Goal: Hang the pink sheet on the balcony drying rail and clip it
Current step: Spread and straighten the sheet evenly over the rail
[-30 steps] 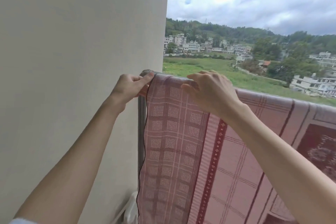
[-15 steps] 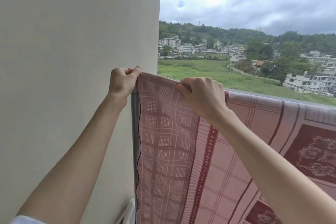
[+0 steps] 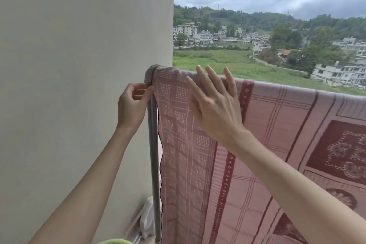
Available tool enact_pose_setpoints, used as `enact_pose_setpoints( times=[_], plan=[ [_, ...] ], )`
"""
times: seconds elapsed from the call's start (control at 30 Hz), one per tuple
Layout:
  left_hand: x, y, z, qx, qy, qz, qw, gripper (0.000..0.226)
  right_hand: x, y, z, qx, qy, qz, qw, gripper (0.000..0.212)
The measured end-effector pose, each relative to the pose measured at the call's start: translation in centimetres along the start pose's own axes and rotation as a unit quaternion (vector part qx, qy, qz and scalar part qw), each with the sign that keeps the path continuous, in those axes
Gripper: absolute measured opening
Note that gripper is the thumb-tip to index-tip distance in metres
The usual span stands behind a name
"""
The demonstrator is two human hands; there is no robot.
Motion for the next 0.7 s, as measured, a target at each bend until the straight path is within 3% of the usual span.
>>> enact_pose_setpoints(
  times=[0.13, 0.27, 0.47, 0.7],
  plan=[
    [3.3, -3.8, 1.1, 0.057, 0.022, -0.016, 0.998, 0.019, 1.5, -5.3, 1.9, 0.033, -0.004, -0.019, 0.999, 0.043],
    [8.1, -8.1, 3.0, 0.127, 0.058, -0.061, 0.988, 0.033, 2.7, -13.2, 4.8, 0.167, -0.042, -0.008, 0.985, 0.052],
    [16.7, -16.6, 5.4, 0.271, 0.048, -0.225, 0.935, 0.059, 3.1, -25.3, 7.8, 0.326, -0.036, 0.002, 0.945, 0.064],
    [27.5, -30.8, 5.9, 0.252, 0.118, -0.347, 0.896, 0.041, 3.0, -39.0, 11.6, 0.422, 0.007, 0.081, 0.903, 0.056]
  ],
)
Point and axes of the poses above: each hand's wrist, its own y-axis towards the middle knuckle, its own z-axis out of the palm, x = y × z, the point moved 1 cm from there along y, towards the middle knuckle, and after that the axes turned 3 degrees about x, right-handed, at the moved point
